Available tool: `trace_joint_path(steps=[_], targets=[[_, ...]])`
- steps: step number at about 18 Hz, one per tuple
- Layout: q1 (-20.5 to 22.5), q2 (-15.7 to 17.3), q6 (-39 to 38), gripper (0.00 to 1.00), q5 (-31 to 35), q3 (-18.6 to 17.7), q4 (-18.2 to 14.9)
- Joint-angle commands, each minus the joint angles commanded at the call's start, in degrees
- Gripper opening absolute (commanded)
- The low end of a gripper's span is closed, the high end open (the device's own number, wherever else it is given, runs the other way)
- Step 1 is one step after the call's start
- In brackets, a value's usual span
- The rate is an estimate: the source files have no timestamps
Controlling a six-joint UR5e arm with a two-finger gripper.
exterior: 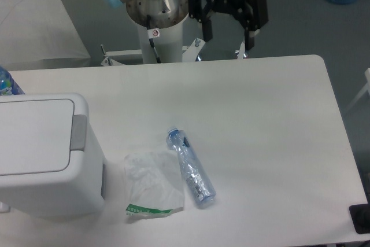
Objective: Open the trash can
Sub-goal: 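Move the open gripper over toward the white trash can lid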
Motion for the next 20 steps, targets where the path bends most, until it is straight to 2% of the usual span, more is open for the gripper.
trace_joint_path(steps=[4, 7, 12, 16, 20], targets=[[-1.58, -0.7, -4.22, 1.0, 0.0, 0.44, 0.0], [-3.95, -2.11, -12.72, 1.0, -0.09, 1.32, 0.09], [-8.52, -4.74, -23.63, 1.0, -0.09, 2.02, 3.78], [-12.3, -8.17, -35.67, 1.0, -0.09, 4.83, 4.22], [-15.9, -10.89, -43.23, 1.0, -0.17, 5.8, 4.22]])
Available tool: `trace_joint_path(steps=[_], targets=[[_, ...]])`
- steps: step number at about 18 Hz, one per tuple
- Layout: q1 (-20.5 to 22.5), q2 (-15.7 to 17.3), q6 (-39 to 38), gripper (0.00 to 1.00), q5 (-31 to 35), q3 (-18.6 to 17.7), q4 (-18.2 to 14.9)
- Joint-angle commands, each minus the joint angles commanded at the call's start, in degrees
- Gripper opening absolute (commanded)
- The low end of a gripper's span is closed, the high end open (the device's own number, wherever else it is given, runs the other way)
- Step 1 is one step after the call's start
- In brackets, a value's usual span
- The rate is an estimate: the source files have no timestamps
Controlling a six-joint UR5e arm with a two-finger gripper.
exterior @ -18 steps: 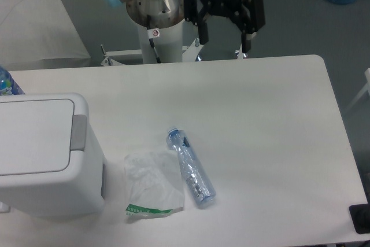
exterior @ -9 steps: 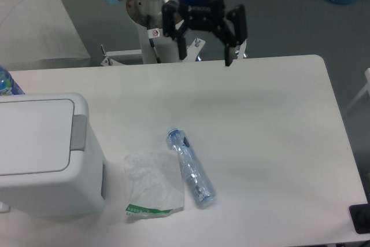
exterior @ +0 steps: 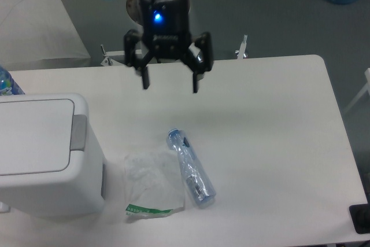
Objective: Open the trash can
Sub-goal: 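Move the open gripper over toward the white trash can lid, then lower the gripper onto the edge of the trash can lid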
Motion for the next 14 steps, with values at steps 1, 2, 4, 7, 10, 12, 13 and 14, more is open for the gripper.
trace_joint_path(steps=[1, 2, 4, 7, 10, 12, 13, 14], targets=[[-0.36, -0.18, -2.46, 1.0, -0.17, 0.0, 0.17], [-0.53, -0.53, -4.92, 1.0, -0.35, -0.09, 0.78], [-1.58, -1.06, -10.1, 1.0, -0.44, -0.61, 2.71], [-2.2, -2.46, -16.27, 1.0, -2.19, -0.62, 3.34], [-2.38, -2.82, -16.63, 1.0, -2.72, -1.05, 3.43], [-2.9, -2.82, -16.63, 1.0, -2.64, -2.02, 3.6], [-3.08, -2.82, -16.63, 1.0, -2.64, -2.2, 3.69], [-3.08, -2.82, -16.72, 1.0, -2.64, -2.2, 3.69]])
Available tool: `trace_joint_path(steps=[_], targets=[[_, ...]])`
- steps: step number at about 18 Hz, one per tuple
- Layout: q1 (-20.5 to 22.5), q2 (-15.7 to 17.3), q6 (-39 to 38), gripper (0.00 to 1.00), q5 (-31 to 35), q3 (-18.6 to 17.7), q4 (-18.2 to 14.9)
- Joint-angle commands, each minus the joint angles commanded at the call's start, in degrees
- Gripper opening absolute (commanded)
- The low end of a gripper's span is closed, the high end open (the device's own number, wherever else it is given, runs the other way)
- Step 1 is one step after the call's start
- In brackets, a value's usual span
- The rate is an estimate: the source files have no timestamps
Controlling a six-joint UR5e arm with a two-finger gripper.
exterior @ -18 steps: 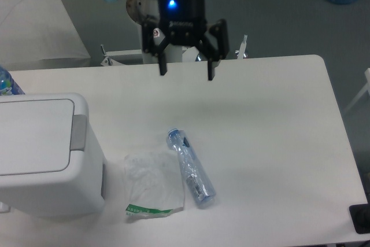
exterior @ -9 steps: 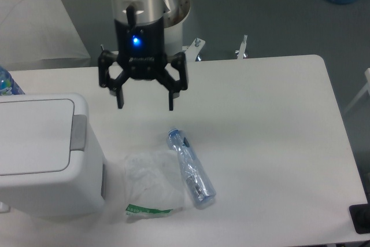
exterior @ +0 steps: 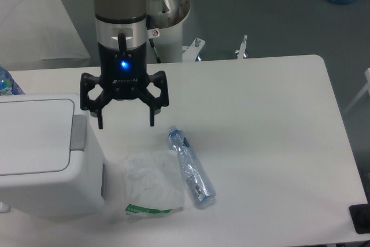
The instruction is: Open the trash can
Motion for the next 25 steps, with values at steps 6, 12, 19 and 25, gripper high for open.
trace_joint_path(steps=[6, 12, 19, 25], targets=[[-1.23, -0.7, -0.53, 1.0, 0.0, -0.26, 0.0], [-1.32, -1.23, -1.41, 1.0, 0.0, -0.26, 0.0], [-1.93, -1.76, -1.49, 1.0, 0.0, -0.18, 0.09], [-2.02, -1.85, -1.5, 1.0, 0.0, -0.18, 0.09]])
